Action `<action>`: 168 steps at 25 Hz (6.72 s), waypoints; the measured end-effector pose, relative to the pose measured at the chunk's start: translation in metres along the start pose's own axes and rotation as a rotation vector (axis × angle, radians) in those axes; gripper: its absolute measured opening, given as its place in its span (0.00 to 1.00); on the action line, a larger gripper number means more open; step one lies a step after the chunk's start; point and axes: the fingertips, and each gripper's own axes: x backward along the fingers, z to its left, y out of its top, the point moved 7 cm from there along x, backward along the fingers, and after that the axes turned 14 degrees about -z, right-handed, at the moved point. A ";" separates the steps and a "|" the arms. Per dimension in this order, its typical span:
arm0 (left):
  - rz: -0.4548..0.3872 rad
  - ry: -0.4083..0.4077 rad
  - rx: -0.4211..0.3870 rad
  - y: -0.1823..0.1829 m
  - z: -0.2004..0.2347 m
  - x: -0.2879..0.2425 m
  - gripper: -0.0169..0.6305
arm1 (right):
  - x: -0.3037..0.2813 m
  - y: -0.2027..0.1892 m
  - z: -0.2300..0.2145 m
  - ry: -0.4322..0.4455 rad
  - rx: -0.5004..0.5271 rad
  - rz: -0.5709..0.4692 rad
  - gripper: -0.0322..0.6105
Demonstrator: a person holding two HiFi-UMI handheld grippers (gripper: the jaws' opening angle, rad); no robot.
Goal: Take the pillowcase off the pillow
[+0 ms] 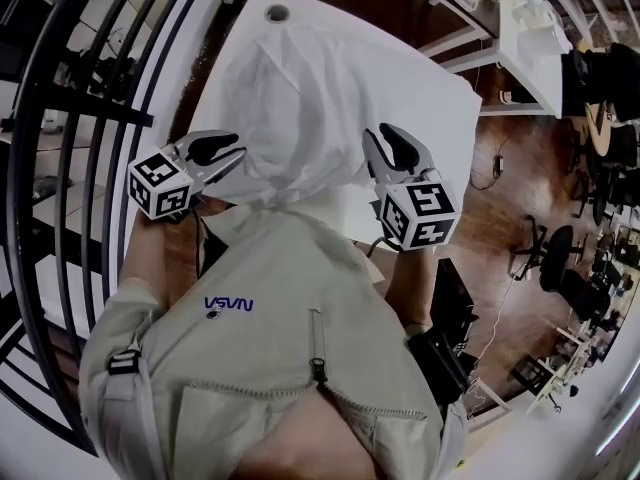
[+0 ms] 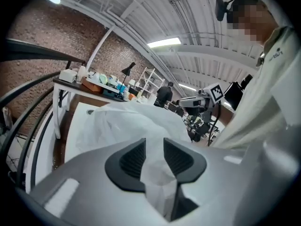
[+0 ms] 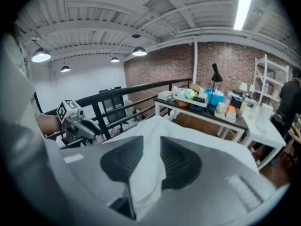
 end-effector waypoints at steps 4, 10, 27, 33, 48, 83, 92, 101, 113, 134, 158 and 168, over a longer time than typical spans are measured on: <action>-0.103 0.079 0.006 0.032 0.028 -0.018 0.33 | -0.022 0.011 0.006 0.058 0.050 0.000 0.22; 0.016 0.098 0.012 0.032 0.070 -0.095 0.55 | -0.079 0.031 0.017 0.140 0.168 0.036 0.22; 0.144 -0.060 -0.164 0.026 -0.002 -0.134 0.11 | -0.216 0.012 0.027 0.238 0.394 0.495 0.21; 0.099 -0.128 -0.273 0.027 -0.033 -0.106 0.10 | -0.217 0.023 -0.006 0.094 0.365 0.412 0.06; 0.068 -0.278 -0.336 0.022 -0.087 -0.090 0.08 | -0.185 -0.015 -0.104 -0.098 0.314 0.383 0.06; -0.074 -0.055 -0.360 0.076 -0.067 -0.055 0.27 | -0.190 0.018 -0.027 0.594 0.094 0.574 0.05; 0.164 0.094 -0.463 0.079 -0.010 -0.120 0.48 | -0.184 0.015 -0.014 0.590 0.122 0.534 0.05; 0.175 0.062 -0.685 0.066 -0.037 -0.135 0.08 | -0.178 0.031 -0.021 0.599 0.173 0.391 0.07; 0.112 -0.004 -0.888 0.071 -0.091 -0.129 0.08 | -0.184 0.045 -0.015 0.656 0.192 0.465 0.07; -0.146 0.086 -0.323 0.088 0.013 -0.070 0.08 | -0.128 -0.024 -0.161 -0.135 -0.026 0.277 0.06; 0.061 0.108 0.068 -0.049 0.005 -0.056 0.60 | 0.039 -0.116 0.008 -0.261 -0.181 0.021 0.37; 0.050 0.322 -0.132 -0.043 -0.038 -0.068 0.07 | 0.036 -0.132 0.021 -0.240 0.103 0.056 0.06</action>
